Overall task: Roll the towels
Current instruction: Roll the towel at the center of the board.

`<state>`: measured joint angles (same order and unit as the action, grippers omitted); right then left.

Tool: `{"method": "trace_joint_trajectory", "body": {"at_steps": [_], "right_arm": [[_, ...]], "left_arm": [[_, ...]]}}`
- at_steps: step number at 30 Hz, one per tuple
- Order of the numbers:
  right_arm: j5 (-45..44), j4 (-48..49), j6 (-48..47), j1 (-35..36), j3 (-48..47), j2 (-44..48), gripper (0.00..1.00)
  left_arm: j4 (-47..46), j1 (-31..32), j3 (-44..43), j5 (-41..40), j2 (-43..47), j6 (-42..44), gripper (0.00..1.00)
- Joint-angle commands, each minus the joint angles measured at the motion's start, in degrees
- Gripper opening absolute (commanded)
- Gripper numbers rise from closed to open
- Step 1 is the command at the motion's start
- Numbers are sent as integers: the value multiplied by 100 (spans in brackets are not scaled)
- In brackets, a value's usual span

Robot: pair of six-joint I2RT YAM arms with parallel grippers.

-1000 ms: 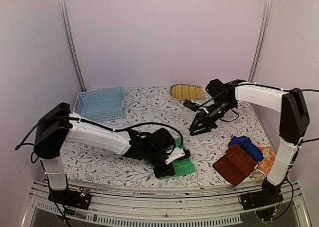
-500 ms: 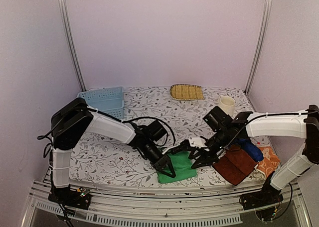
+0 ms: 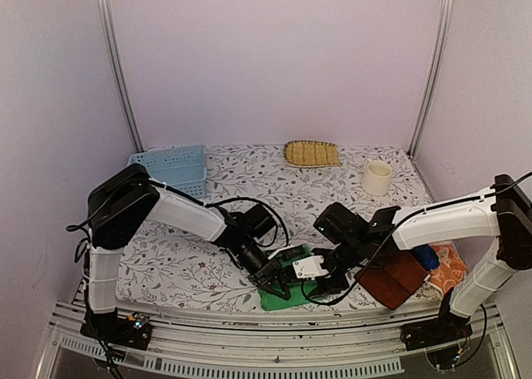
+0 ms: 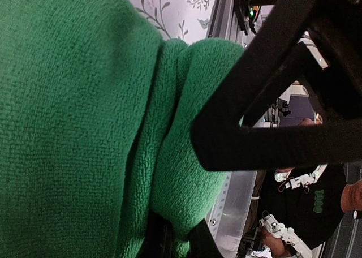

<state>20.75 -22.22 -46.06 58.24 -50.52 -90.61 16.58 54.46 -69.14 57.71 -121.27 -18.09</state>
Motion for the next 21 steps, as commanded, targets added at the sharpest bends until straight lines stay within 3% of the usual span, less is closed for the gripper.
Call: {"method": "trace_joint_trajectory", "body": {"at_steps": [1,6,13,21], "right_arm": [[-34,6,42,106,16,-7,55],[482,-381,152,153,-229,120,55],[72,-117,251,301,-37,-262,54],[-68,35,213,326,-3,-624,36]], "left_arm": [[432,-49,250,-464,-327,-184,0],[328,-73,312,-498,-322,-265,0],[269,-106,340,-613,-297,-292,0],[217,-150,361,-702,-199,-261,0]]}}
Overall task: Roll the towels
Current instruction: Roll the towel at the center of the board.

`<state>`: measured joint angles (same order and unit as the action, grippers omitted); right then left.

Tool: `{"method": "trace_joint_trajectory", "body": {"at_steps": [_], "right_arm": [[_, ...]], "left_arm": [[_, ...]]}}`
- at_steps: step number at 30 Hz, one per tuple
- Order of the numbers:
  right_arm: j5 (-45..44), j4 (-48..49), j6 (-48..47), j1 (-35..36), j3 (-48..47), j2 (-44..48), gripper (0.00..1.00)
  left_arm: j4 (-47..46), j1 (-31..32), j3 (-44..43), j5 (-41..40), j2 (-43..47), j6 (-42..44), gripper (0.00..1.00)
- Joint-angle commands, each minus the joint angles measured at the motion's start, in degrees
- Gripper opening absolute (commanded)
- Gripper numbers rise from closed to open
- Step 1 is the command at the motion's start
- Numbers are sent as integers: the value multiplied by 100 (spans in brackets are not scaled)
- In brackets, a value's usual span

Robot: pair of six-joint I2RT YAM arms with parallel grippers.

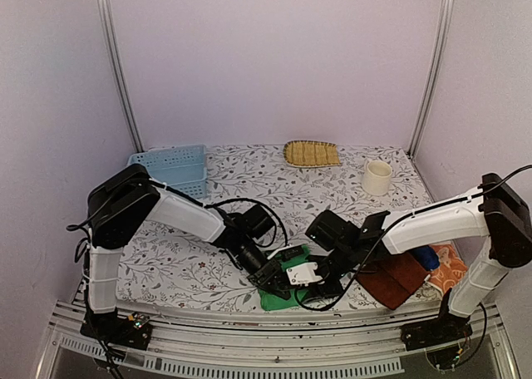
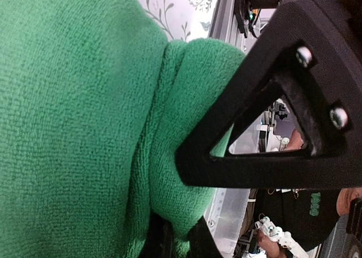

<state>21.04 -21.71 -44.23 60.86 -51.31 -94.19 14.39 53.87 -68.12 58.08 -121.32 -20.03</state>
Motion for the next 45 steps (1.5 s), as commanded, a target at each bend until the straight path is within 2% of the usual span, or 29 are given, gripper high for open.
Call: {"method": "trace_joint_trajectory", "body": {"at_steps": [1,2,6,10,16,20,22,25,28,37,40,45], "right_arm": [[-100,-44,16,66,61,-327,33],[-81,-57,5,64,47,-399,31],[294,-293,-22,30,-65,-742,21],[1174,-828,-33,-204,-384,-1057,12],[2395,-1853,-42,-805,-1363,-2029,9],[3176,-2530,-141,-1233,-1866,-2739,8],[3406,-2878,-205,-1374,-2192,-3067,8],[3617,-3389,-324,-1532,-2630,-3609,9],[3779,-3663,-341,-1602,-2908,-3860,9],[3672,-3630,-218,-1604,-2925,-3905,9],[3678,-3629,-209,-1611,-2901,-3896,9],[3696,-3616,-209,-1608,-2876,-3879,10]], "left_arm": [[412,-93,270,-756,-147,-44,0],[399,-97,284,-793,-90,-18,0],[134,-107,559,-1212,472,127,23],[-363,-146,1153,-2215,1591,44,45],[-1334,25,2470,-4260,3459,114,48],[-1947,855,3322,-5874,4710,671,47],[-2203,1345,3597,-6374,4998,1181,46],[-2170,1802,3532,-6576,4898,1722,45],[-1955,2120,3134,-6722,4396,2242,46],[-1701,2492,1851,-7256,2447,3435,60],[-1606,2534,1611,-7452,2048,3622,57],[-1492,2559,1503,-7462,1844,3736,43]]}}
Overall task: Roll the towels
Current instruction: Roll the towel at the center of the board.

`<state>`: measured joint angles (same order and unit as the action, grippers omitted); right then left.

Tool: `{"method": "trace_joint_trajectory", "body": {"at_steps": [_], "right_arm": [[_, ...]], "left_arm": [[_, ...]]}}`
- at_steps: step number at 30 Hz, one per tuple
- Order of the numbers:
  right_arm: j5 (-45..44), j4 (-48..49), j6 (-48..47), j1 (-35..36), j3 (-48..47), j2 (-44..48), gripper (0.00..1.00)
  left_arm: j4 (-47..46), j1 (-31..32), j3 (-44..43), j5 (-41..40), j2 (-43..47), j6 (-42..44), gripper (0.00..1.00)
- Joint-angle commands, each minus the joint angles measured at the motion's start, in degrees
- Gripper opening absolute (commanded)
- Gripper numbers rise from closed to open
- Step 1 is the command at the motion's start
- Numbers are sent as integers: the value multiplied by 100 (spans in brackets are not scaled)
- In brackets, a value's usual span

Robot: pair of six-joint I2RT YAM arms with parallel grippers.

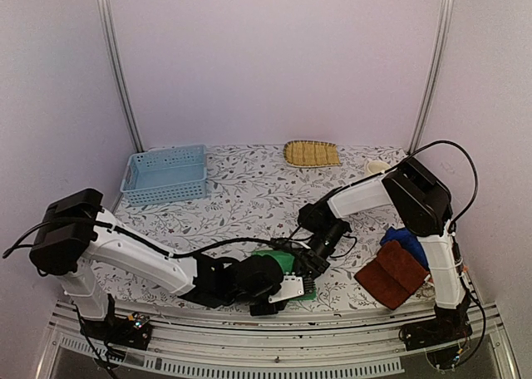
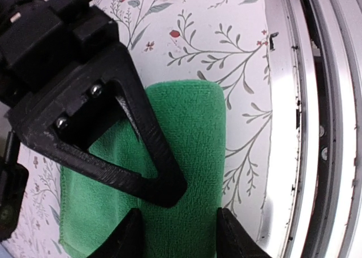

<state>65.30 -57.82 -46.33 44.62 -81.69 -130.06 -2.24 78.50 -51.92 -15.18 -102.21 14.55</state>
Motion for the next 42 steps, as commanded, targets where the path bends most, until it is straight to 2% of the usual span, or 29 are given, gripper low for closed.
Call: {"method": "trace_joint_trajectory", "body": {"at_steps": [1,3,6,9,12,16,19,25,29,33,42], "right_arm": [[-722,-6,1,7,154,-296,10],[-711,-17,1,4,130,-288,10],[-717,-83,1,-12,83,-159,13],[-761,-376,-174,-131,-35,314,29],[-869,-332,-260,-471,-57,1193,44],[-1429,393,188,-777,264,2386,46],[-1977,1187,584,-867,854,3343,46],[-2825,2183,551,-802,2192,4800,45],[-3599,2442,240,-291,2819,4983,45],[-4283,3010,145,389,3320,4924,47],[-5059,3996,78,1171,3278,4120,53]], "left_arm": [[176,100,-121,-79,-63,262,37],[203,91,-151,4,-54,182,27],[281,85,-168,166,-66,86,18],[422,49,-178,337,-104,-67,13],[579,-108,-207,687,-91,-379,11],[724,-508,-274,1465,-81,-932,10],[801,-947,-353,2439,-240,-1434,10],[1182,-1666,-781,4052,-983,-2298,9],[1083,-1891,-863,4716,-1442,-2750,10],[772,-2107,-745,5232,-1533,-3204,10],[297,-2355,-425,5642,-1571,-3538,11]]}}
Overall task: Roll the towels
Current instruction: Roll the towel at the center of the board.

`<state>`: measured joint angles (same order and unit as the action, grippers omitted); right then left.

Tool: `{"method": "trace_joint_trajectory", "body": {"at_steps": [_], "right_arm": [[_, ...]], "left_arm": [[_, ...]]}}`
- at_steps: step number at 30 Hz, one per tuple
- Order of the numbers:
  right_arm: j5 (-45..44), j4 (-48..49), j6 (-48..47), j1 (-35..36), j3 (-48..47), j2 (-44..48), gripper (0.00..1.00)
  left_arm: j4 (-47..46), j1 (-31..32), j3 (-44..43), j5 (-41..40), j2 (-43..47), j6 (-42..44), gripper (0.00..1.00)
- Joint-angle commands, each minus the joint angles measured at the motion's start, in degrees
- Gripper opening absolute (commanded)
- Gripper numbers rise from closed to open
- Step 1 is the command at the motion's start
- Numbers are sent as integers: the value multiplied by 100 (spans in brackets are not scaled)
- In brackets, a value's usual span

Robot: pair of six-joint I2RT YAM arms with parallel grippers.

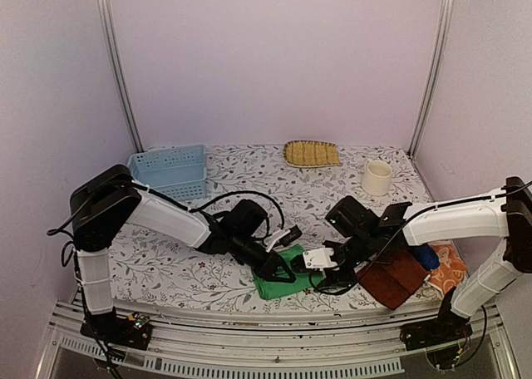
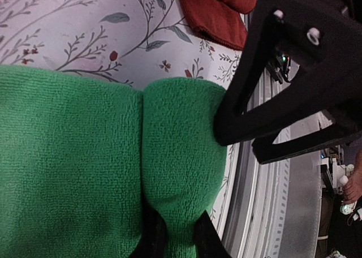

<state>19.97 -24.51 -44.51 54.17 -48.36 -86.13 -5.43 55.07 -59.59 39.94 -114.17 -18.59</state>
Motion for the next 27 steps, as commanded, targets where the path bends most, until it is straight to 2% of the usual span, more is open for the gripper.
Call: {"method": "trace_joint_trajectory", "body": {"at_steps": [1,9,16,17,21,24,27], "right_arm": [[-555,738,-144,257,-57,-347,53],[-736,1103,-417,439,-23,-949,52],[-776,1220,-840,462,30,-1383,44],[-787,1221,-928,472,19,-1475,42],[-803,685,-1088,568,-280,-1936,21],[-612,134,-1023,659,-473,-2002,14],[-472,-437,-889,691,-690,-1992,12]], "left_arm": [[584,-28,353,161,-385,-233,11],[438,-202,488,234,-476,-208,12],[646,-445,387,93,-425,154,29],[668,-482,361,85,-444,180,30],[807,-568,306,-78,-364,324,37],[853,-585,447,-515,204,447,45],[841,-577,714,-1191,967,466,51]]}}
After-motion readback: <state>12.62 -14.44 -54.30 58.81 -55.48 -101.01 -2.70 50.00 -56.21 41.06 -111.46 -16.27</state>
